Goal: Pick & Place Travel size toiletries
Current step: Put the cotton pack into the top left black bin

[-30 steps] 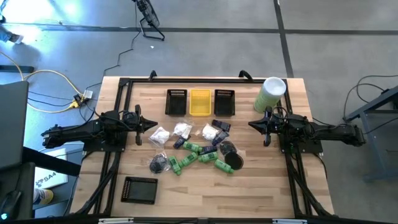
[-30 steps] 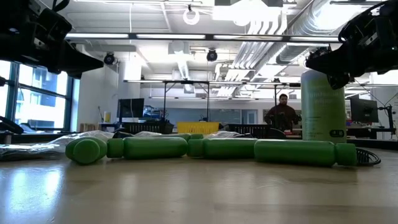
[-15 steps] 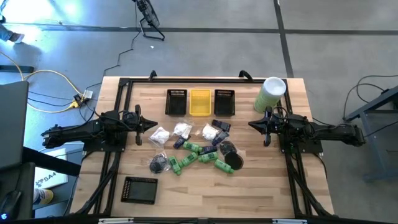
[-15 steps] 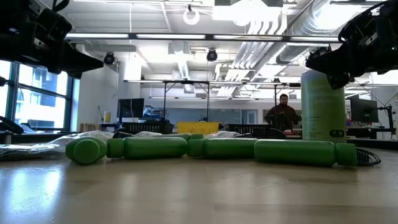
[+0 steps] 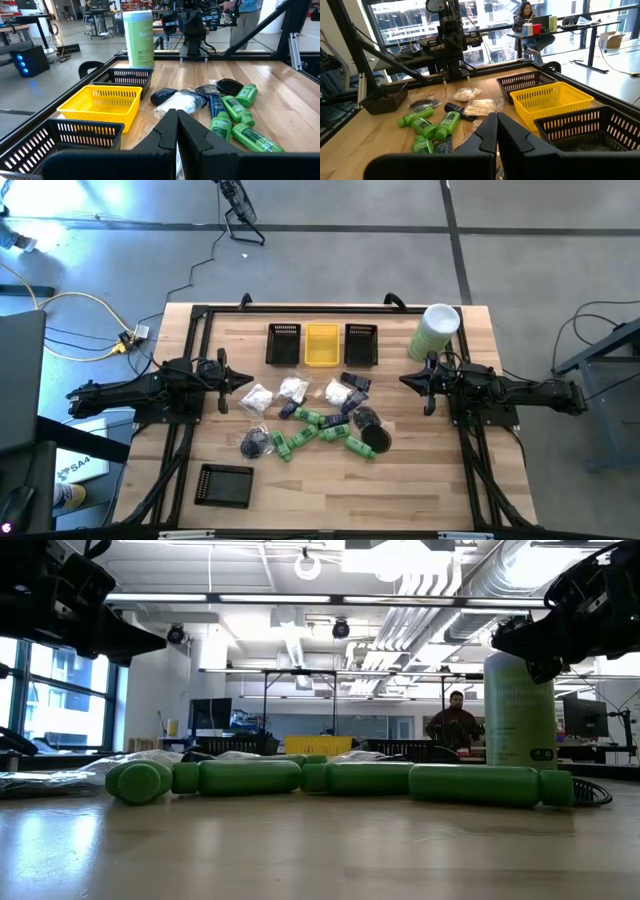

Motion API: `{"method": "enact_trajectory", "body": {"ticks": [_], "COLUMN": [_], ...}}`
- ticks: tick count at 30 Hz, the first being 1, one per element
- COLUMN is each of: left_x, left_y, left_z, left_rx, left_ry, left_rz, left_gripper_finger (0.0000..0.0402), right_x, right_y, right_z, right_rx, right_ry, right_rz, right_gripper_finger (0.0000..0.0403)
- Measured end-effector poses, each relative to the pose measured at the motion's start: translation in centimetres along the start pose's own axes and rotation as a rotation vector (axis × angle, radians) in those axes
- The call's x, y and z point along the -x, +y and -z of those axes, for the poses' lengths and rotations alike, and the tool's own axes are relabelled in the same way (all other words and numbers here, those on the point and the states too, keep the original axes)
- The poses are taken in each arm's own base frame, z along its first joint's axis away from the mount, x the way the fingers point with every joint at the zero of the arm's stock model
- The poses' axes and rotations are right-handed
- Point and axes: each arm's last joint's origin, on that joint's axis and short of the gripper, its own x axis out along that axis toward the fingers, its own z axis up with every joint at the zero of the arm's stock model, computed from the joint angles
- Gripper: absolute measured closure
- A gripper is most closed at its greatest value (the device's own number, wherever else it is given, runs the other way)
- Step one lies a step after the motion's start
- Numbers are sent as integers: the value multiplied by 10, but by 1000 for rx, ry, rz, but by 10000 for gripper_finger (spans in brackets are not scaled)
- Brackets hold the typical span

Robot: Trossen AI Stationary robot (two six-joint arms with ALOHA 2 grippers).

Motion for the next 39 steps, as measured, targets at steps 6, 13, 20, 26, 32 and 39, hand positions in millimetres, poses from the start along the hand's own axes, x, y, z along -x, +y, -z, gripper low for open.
{"method": "enact_trajectory", "body": {"ticks": [6,13,20,26,32,39], "left_x": [0,0,0,0,0,0], "left_y": [0,0,1,1,2,4], "left_z": [0,-1,-1,-1,-2,-2], "left_rx": [0,-95,-105,-105,-105,-101], "left_ry": [0,-12,-15,-15,-14,-10], "left_rz": [0,-10,-41,-51,-79,-154], "left_gripper_finger": [400,400,400,400,400,400], "right_x": [0,1,0,-3,-9,-22], "right_y": [0,1,0,-1,-3,4], "right_z": [-2,-11,-13,-11,-16,-51], "right_rx": [-1,-12,-40,-41,10,198], "right_ry": [-17,-112,-144,-120,-78,-111], "right_rz": [5,-10,37,103,217,212], "right_gripper_finger": [401,401,401,401,401,401]}}
